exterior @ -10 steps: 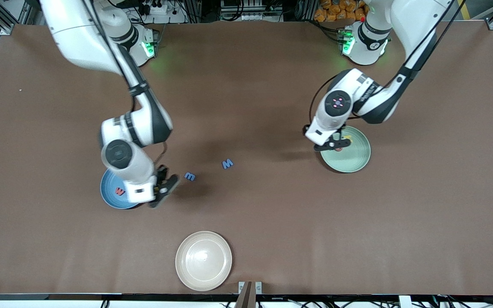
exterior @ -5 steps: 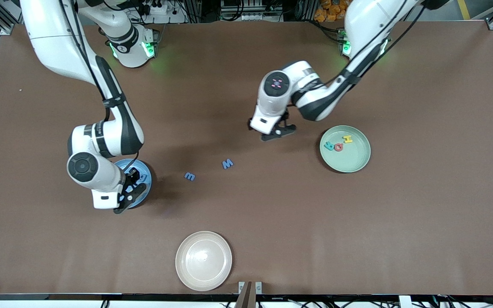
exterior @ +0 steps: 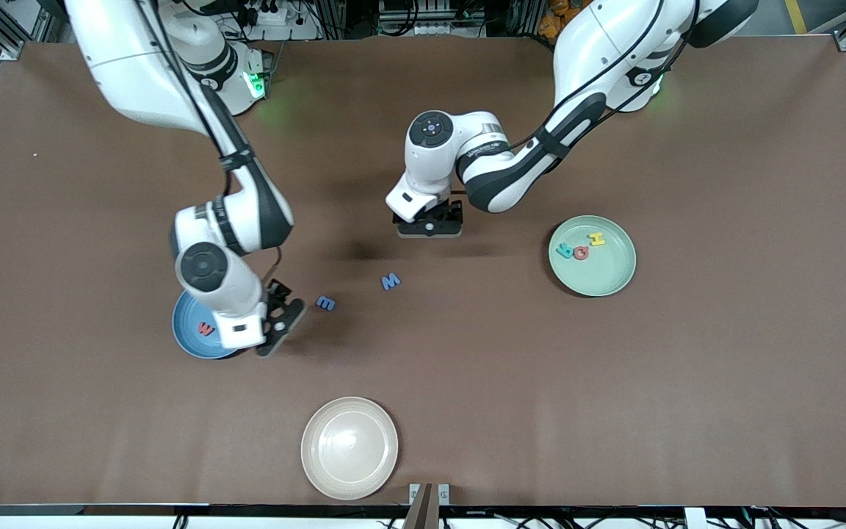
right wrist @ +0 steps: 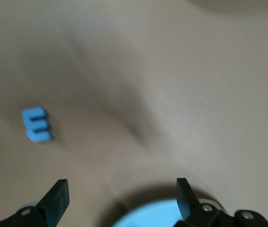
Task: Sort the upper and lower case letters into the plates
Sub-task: 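Lower the left gripper and grasp the blue W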
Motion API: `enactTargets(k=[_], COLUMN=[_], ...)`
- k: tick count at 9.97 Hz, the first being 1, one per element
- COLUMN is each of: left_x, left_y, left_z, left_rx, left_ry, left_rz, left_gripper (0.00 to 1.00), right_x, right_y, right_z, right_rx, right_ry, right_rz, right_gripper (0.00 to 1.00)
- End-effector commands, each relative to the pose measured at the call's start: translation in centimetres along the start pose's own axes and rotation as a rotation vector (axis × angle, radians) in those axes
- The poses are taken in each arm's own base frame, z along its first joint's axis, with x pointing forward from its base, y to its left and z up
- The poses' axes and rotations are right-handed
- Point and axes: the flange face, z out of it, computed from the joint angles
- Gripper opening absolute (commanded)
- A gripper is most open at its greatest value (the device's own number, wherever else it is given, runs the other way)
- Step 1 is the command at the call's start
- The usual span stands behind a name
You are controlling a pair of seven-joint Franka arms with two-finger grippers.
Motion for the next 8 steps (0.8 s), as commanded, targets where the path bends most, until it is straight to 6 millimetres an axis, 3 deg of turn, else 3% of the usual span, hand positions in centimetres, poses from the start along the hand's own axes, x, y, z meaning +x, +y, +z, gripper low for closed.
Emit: enactTargets(k=[1,3,6,8], left_x=[2.1,3.2,4.0,3.2], left_y=[0.5,-1.0,-0.4,1.3], left_z=[-0.5,0.4,1.1,2.3], left_rx=[-0.01,0.019,-0.008,-0.044], left_ry=[0.042,0.039,0.073,0.167], left_rz=[0.318,0.554,0.688,0.776], left_gripper=[1.0,1.0,1.0,1.0], right_x=[1.3,0.8,-1.2,-3.7], right_y=[-1.8,-1.1,1.7,4.7], right_z=[1.8,1.5,0.5,0.1], right_rx=[-0.002,0.0,-0.01,-0.007], right_ry=[0.009,0.005,0.013,0.003], right_rz=[-0.013,0.002,0.05,0.105], right_gripper=[1.0,1.0,1.0,1.0])
